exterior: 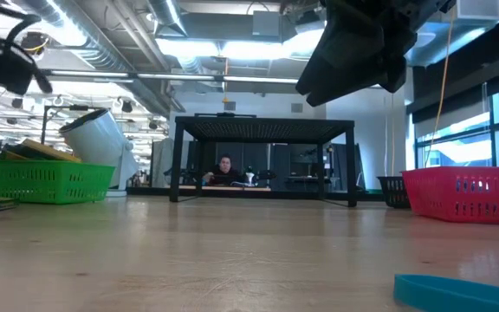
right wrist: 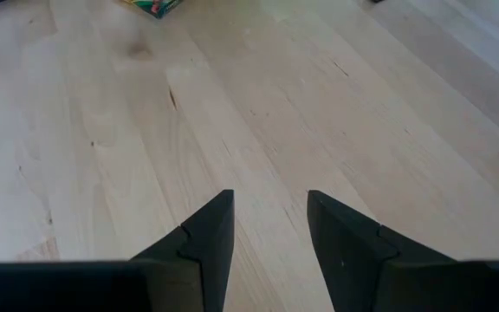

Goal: Pick & Place Office Desk Supplies
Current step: Put the pack of crayons into the green bin

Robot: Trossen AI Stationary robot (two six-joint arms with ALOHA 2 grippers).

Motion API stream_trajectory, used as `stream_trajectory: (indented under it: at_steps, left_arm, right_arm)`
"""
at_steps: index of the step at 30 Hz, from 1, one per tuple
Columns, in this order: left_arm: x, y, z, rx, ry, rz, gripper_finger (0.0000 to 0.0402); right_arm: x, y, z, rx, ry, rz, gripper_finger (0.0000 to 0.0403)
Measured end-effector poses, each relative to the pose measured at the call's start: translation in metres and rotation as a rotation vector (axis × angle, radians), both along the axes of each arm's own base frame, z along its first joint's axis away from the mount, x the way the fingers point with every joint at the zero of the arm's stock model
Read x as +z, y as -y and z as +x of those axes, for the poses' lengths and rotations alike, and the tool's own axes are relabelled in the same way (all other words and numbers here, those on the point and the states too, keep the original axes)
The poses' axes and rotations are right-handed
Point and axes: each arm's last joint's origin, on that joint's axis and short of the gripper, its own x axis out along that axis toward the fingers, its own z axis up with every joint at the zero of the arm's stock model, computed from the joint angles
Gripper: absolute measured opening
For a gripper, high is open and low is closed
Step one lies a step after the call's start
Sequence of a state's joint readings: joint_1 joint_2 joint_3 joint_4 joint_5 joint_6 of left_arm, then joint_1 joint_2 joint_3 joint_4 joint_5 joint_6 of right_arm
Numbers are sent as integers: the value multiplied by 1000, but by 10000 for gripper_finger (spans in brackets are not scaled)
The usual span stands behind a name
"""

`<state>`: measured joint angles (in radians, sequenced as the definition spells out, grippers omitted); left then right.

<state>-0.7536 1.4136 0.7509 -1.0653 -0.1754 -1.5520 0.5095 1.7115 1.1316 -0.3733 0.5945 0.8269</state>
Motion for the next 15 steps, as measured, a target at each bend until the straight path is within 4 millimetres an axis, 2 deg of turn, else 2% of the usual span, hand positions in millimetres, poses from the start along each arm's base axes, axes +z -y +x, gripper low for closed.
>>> stream_trajectory:
  at_steps: [15]
  left_arm:
    - [-19,2,11,-63,-68,34,159]
  right_arm:
    - [0,0,1,-1,8,5,149]
